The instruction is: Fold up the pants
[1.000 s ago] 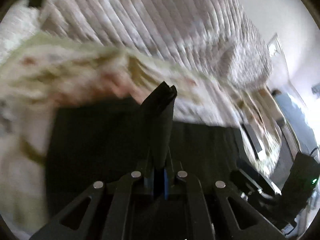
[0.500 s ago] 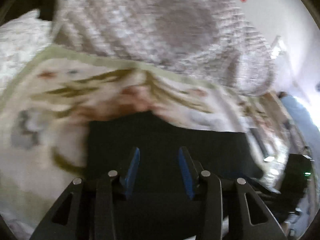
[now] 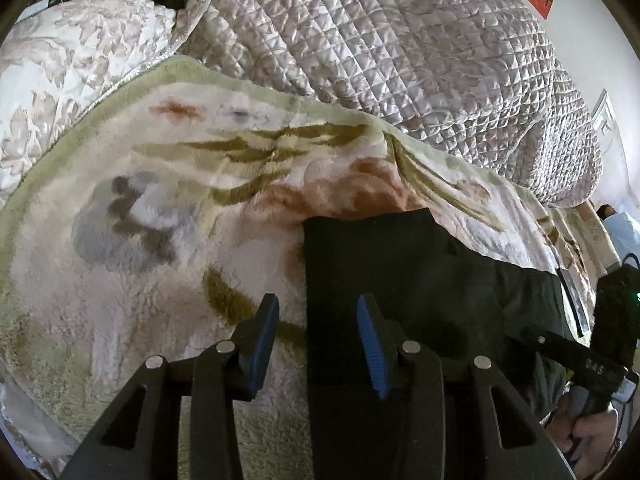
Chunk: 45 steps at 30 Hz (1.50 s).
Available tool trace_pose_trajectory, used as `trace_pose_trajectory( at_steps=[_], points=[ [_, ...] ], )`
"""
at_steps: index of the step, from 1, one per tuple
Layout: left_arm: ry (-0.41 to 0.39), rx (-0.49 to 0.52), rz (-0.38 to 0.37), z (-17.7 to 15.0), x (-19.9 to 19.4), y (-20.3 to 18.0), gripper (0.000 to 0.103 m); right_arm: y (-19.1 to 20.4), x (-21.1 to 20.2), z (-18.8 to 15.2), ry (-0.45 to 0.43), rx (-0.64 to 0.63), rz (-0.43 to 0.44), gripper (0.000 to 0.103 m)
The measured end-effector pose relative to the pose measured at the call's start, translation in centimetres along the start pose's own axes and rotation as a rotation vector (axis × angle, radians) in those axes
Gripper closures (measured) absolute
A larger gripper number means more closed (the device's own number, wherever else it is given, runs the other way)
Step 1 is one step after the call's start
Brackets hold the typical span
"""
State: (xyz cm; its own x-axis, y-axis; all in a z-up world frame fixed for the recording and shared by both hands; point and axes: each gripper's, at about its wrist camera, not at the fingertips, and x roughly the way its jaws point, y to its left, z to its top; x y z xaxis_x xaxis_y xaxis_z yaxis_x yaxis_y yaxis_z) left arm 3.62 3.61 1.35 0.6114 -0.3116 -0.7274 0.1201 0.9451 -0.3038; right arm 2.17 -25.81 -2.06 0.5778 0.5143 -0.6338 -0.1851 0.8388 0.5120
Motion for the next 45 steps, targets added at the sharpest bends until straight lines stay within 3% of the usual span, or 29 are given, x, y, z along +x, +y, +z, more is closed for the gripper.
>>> trace_pose_trajectory(
  at_steps=[1, 3, 6, 9, 11, 13, 16, 24, 27, 30, 32, 35, 41, 45],
  points=[
    [-0.002, 0.005, -0.003, 0.0, 0.0, -0.1, 0.06, 0.1, 0.4, 0.1, 0.01, 0.001, 0.001, 0.071],
    [-0.008, 0.017, -0.004, -0.1, 0.1, -0.4, 0.06, 0.0, 1.0, 0.1, 0.03, 0.003, 0.001, 0.099],
    [-0.02, 0.031, -0.001, 0.0, -0.1, -0.6, 0.06, 0.4, 0.2, -0.1, 0.001, -0.016, 0.018, 0.1],
    [-0.035, 0.034, -0.002, 0.1, -0.4, -0.6, 0.06, 0.4, -1.3, -0.1, -0.05, -0.027, 0.029, 0.101],
    [-0.033, 0.035, -0.004, 0.1, -0.2, -0.7, 0.06, -0.7, -0.7, -0.5, -0.03, 0.001, -0.017, 0.101],
    [-0.027, 0.038, -0.005, 0.1, 0.0, -0.9, 0.06, -1.6, -0.3, -0.7, -0.025, 0.044, 0.004, 0.101],
    [-0.023, 0.05, -0.015, 0.0, 0.1, -1.2, 0.06, -0.7, -0.3, -0.6, -0.029, -0.013, -0.029, 0.101],
    [-0.037, 0.087, -0.052, -0.5, -0.7, -2.4, 0.06, -1.0, -2.0, -0.5, -0.097, -0.012, -0.105, 0.098],
    [-0.032, 0.11, -0.063, -1.1, -0.7, -3.1, 0.064, -0.1, -3.5, -1.0, -0.13, -0.054, -0.085, 0.098],
    [0.041, 0.148, -0.046, -2.1, 0.9, -3.8, 0.065, 0.8, -3.1, -1.8, -0.101, -0.105, -0.077, 0.097],
    [0.023, 0.18, -0.021, -2.4, 0.8, -4.3, 0.065, 0.8, -1.9, -2.3, -0.048, -0.121, -0.122, 0.097],
    [0.037, 0.166, -0.026, -2.0, 0.5, -4.3, 0.065, 1.1, -2.5, -1.9, -0.078, -0.126, -0.124, 0.097],
    [0.01, 0.175, 0.014, 1.1, 0.7, -4.4, 0.065, 2.1, -1.9, -0.8, -0.106, -0.159, -0.133, 0.09],
    [0.031, 0.152, 0.026, 2.3, 2.8, -4.0, 0.065, 2.2, -0.7, 0.2, -0.113, -0.177, -0.164, 0.071]
  ],
)
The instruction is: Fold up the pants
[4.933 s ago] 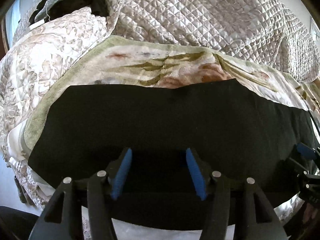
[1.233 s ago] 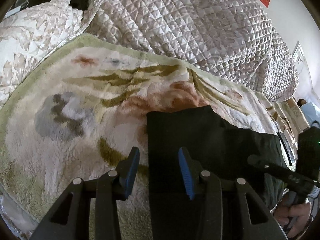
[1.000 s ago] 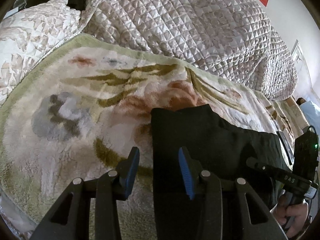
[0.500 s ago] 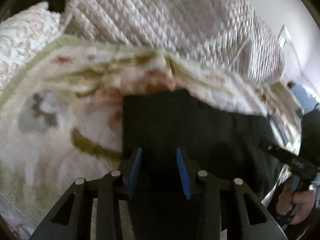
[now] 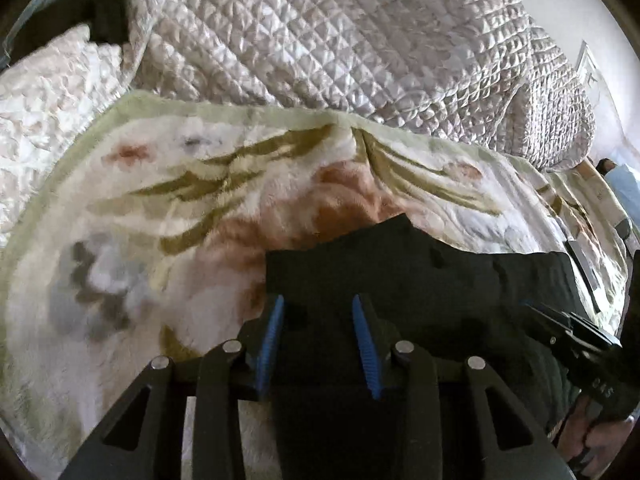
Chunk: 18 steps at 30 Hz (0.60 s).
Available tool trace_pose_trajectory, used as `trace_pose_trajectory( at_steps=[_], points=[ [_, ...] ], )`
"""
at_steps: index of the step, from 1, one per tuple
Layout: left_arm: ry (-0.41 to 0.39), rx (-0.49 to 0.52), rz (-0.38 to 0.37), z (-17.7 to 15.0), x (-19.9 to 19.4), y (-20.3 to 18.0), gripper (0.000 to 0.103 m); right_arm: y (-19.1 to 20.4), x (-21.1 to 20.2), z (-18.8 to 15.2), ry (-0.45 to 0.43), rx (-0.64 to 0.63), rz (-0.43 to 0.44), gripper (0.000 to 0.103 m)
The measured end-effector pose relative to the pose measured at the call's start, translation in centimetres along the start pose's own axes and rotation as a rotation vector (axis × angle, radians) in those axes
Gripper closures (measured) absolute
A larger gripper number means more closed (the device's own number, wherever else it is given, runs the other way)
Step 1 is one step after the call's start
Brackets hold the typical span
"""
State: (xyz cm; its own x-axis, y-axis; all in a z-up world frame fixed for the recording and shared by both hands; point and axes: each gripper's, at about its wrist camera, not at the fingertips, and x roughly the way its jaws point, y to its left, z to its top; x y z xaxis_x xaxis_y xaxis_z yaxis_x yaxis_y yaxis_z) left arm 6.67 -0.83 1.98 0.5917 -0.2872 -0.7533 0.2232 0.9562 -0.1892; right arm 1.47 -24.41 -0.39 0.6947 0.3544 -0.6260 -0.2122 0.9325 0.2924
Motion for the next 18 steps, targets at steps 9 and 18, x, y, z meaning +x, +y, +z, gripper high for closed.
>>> trace_pose_trajectory(
  at_steps=[9, 18],
  points=[
    [-0.01, 0.037, 0.039, -1.8, -0.6, -1.0, 0.064, 0.1, -1.4, -1.6, -0.009, -0.036, -0.081, 0.071],
    [-0.039, 0.052, 0.039, -6.5, -4.2, -2.3, 0.064, 3.9, -3.8, -6.6, -0.024, -0.217, -0.105, 0.071]
  ],
)
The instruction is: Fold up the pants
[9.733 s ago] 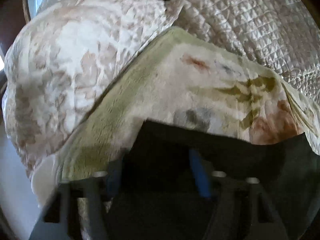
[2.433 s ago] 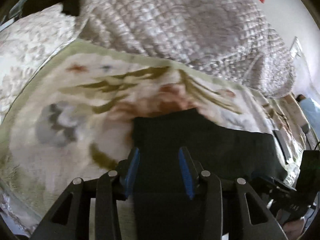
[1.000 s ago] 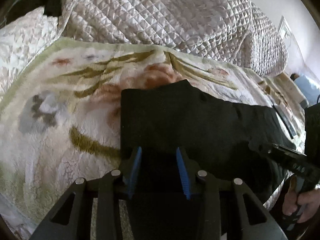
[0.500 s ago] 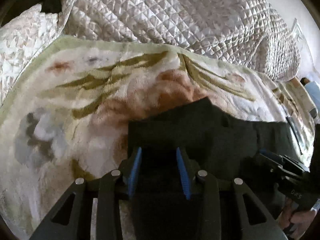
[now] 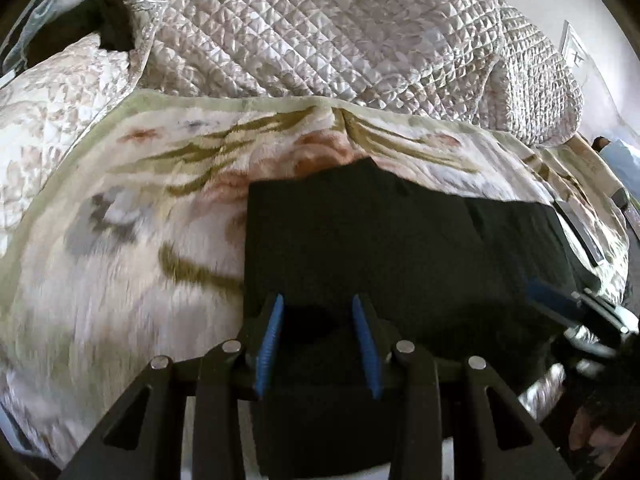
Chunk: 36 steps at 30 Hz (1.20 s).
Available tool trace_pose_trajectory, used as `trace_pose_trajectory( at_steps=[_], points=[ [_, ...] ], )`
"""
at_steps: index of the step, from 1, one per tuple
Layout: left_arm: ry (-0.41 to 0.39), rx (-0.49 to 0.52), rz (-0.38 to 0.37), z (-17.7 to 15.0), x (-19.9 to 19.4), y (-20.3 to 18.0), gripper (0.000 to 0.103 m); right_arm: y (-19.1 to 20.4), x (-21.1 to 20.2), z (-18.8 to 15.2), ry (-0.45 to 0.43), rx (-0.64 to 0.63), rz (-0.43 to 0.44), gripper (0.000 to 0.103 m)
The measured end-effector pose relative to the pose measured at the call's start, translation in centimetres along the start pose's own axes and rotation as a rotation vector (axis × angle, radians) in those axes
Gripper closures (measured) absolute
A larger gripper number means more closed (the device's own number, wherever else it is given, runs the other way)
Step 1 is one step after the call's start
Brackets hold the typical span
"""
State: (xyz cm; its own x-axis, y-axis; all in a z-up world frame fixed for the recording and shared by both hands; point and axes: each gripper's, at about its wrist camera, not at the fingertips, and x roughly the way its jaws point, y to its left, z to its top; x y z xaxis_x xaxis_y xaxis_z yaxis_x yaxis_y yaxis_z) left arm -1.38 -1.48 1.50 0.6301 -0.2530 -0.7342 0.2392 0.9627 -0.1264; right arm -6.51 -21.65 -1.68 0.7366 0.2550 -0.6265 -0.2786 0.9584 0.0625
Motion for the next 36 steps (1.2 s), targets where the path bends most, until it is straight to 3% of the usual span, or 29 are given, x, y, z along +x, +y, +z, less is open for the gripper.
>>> trace_pose_trajectory(
  at_steps=[4, 7, 13, 16, 19, 22, 28, 36],
  points=[
    [-0.036, 0.016, 0.017, -1.9, -0.5, -0.5, 0.064, 0.7, 0.2, -1.2, -0.01, -0.064, -0.056, 0.066],
    [-0.046, 0.026, 0.027, -2.0, -0.4, -0.8, 0.063, -0.1, 0.0, -1.3, -0.007, -0.017, -0.033, 0.066],
    [-0.059, 0.017, 0.01, -2.1, -0.5, -0.6, 0.062, -2.0, -0.9, -1.7, -0.02, 0.046, -0.084, 0.067],
    [-0.062, 0.019, 0.011, -2.2, -0.5, -0.7, 0.061, -4.6, -1.6, -1.9, -0.024, 0.131, -0.174, 0.067],
    [-0.06, 0.018, 0.007, -2.3, -0.4, -0.8, 0.057, -6.6, -2.2, -1.8, -0.04, 0.24, -0.115, 0.067],
    [-0.061, 0.036, 0.005, -2.3, -0.3, -1.1, 0.052, -7.0, -3.0, -1.6, -0.058, 0.251, -0.146, 0.065],
    [-0.036, 0.028, 0.011, -1.1, -0.2, -0.9, 0.052, -9.2, -5.2, -1.8, -0.088, 0.411, -0.14, 0.057],
    [-0.02, 0.026, 0.045, 0.8, 0.6, -0.3, 0.052, -11.6, -6.6, -3.8, -0.05, 0.607, -0.094, 0.053]
  ],
)
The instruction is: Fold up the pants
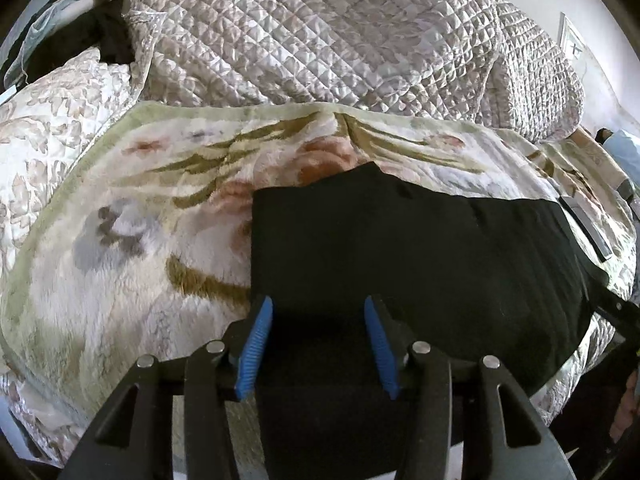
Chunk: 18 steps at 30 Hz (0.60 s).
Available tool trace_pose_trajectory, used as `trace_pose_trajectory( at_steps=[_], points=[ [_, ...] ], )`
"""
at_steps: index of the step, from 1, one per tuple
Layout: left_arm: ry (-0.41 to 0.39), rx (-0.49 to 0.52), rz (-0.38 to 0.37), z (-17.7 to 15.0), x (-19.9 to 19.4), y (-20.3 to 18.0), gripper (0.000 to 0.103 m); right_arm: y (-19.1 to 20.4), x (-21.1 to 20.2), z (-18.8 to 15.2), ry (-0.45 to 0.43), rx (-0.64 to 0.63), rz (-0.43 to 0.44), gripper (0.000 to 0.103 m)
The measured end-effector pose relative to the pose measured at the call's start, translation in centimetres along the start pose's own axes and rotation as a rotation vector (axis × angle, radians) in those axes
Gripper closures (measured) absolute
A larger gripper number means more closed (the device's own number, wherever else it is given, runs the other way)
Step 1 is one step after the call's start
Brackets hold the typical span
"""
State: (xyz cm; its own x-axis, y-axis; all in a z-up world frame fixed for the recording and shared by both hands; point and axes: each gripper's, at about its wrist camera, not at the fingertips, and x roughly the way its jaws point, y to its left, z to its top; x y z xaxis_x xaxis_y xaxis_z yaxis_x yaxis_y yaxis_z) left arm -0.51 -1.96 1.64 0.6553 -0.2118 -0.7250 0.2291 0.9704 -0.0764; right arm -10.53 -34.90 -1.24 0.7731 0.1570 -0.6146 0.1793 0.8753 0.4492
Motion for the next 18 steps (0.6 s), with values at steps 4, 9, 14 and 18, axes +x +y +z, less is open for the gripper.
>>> trace_pose_trajectory(
  at_steps=[4, 9, 14, 18],
  points=[
    [0.003, -0.013, -0.006, -0.4, 0.4, 0.3, 0.052, -1.4, 0.1, -0.2, 0.021, 0.05, -0.054, 0.053],
    [-0.008, 0.003, -0.005, -0.7, 0.3, 0.1, 0.051, -3.5, 0.6, 0.3, 0.019, 0.132, -0.104, 0.053],
    [-0.015, 0.01, -0.009, -0.9, 0.3, 0.2, 0.051, -4.9, 1.4, 1.1, -0.007, 0.18, -0.098, 0.053],
    [-0.015, 0.01, -0.01, -1.0, 0.3, 0.3, 0.05, -4.4, 0.9, 1.9, -0.051, 0.177, -0.092, 0.052]
  ],
)
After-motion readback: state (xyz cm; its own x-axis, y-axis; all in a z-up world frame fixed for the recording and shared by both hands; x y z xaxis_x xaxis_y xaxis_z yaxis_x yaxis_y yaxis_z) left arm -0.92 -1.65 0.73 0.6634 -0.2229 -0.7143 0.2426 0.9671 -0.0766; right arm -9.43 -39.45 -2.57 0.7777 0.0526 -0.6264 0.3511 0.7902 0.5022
